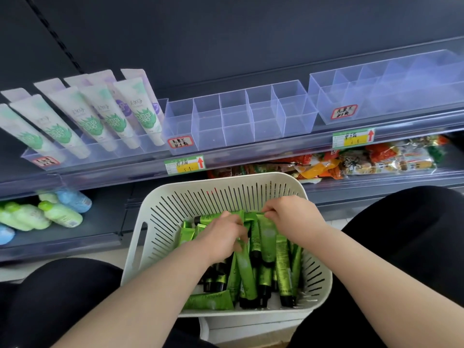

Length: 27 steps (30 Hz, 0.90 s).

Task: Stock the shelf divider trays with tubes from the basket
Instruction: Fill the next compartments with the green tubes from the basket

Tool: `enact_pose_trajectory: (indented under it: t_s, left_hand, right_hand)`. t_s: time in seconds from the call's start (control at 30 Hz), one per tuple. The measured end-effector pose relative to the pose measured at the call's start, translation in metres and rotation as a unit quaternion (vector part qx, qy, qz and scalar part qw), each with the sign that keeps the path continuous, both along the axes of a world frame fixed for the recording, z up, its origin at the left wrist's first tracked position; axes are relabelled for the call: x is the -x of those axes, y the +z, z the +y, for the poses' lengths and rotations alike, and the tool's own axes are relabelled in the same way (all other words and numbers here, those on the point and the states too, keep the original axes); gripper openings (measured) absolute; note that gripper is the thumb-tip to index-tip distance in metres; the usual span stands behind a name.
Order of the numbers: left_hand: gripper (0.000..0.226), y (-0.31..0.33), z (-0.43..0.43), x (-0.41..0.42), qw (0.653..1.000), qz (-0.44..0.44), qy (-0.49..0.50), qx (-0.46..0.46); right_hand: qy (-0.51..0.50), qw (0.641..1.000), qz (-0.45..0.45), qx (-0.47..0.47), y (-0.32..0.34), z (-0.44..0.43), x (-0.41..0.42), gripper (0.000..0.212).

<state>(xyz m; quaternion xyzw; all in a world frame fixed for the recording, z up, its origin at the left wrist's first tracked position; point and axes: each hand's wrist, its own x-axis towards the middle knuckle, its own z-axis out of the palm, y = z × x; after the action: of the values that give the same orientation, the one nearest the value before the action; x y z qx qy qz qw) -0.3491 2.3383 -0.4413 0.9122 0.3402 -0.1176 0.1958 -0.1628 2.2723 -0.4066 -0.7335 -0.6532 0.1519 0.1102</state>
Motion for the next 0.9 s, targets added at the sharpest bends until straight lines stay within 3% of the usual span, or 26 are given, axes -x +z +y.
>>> enact_pose_trajectory:
  t_s: [0.1,0.23,0.33,0.6,0.77,0.9]
  left_hand:
    - [0.014,0.019,0.003,0.006,0.991,-0.031,0.085,0.102]
    - [0.008,0.06,0.017,0.003,0.972,-0.161,0.16,0.06]
    - [0.019,0.1,0.029,-0.006,0.944,-0.266,0.192,0.02]
    - [0.014,0.19,0.051,-0.049,0.815,-0.493,0.291,-0.088]
    - [0.01,0.225,0.08,-0.091,0.77,-0.545,0.305,-0.132]
    - [0.009,0.234,0.117,-0.127,0.767,-0.54,0.316,-0.138]
  right_hand:
    - [-0.012,0.999,-0.012,-0.051,0.012,0.001,-0.003,0.019]
    - [-0.027,0.985,-0.076,-0.15,0.041,0.003,-0.012,0.022]
    - [-0.066,0.973,-0.084,-0.207,0.074,0.006,-0.02,0.02]
    - [-0.186,0.937,-0.028,-0.295,0.169,0.036,-0.057,0.019]
    - [-0.205,0.916,-0.052,-0.34,0.2,0.068,-0.082,0.022]
    - [-0.227,0.908,-0.042,-0.349,0.199,0.094,-0.106,0.025]
